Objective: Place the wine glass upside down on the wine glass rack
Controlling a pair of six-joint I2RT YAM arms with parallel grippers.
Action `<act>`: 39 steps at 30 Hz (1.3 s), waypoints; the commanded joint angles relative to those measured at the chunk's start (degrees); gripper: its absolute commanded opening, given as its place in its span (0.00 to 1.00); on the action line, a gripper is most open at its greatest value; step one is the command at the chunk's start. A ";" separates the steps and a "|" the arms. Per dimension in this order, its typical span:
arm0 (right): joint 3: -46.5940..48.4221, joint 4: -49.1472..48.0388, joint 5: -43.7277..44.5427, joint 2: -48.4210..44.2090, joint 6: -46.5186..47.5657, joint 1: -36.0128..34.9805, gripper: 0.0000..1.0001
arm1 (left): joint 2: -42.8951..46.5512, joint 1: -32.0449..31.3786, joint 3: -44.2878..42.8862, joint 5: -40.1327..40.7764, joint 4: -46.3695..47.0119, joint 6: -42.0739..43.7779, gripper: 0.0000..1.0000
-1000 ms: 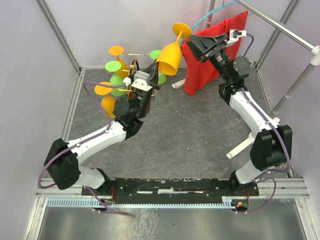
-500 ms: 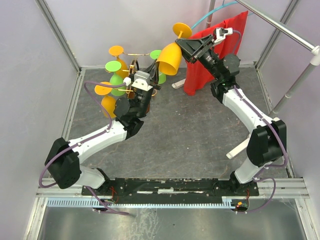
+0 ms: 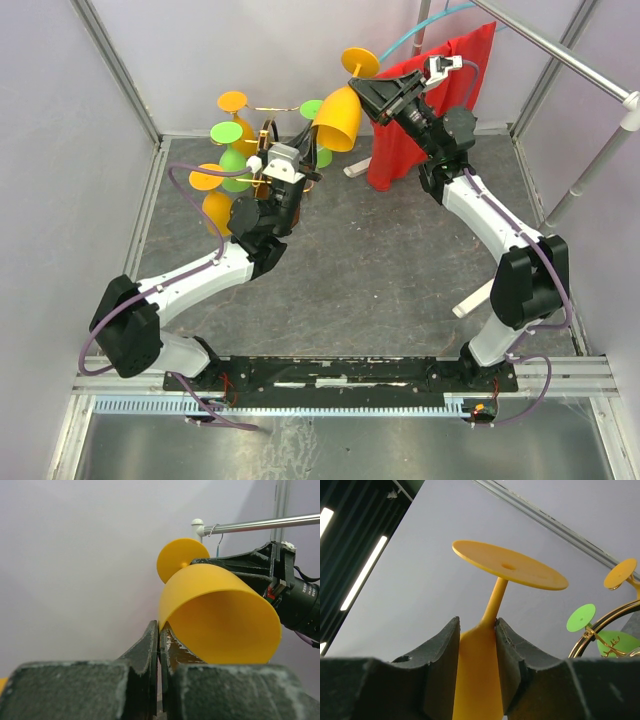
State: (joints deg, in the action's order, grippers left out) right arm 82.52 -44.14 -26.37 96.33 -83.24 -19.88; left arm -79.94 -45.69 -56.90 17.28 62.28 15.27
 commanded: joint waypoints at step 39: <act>14.42 18.20 -1.91 -1.45 24.81 -0.47 0.01 | 16.09 -0.11 9.55 -4.80 -19.03 -3.96 0.89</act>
State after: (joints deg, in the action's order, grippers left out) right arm 92.20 -34.70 -27.33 98.24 -72.05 -20.75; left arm -69.36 -45.50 -49.63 11.90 49.19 13.69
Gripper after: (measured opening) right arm 0.044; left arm 0.844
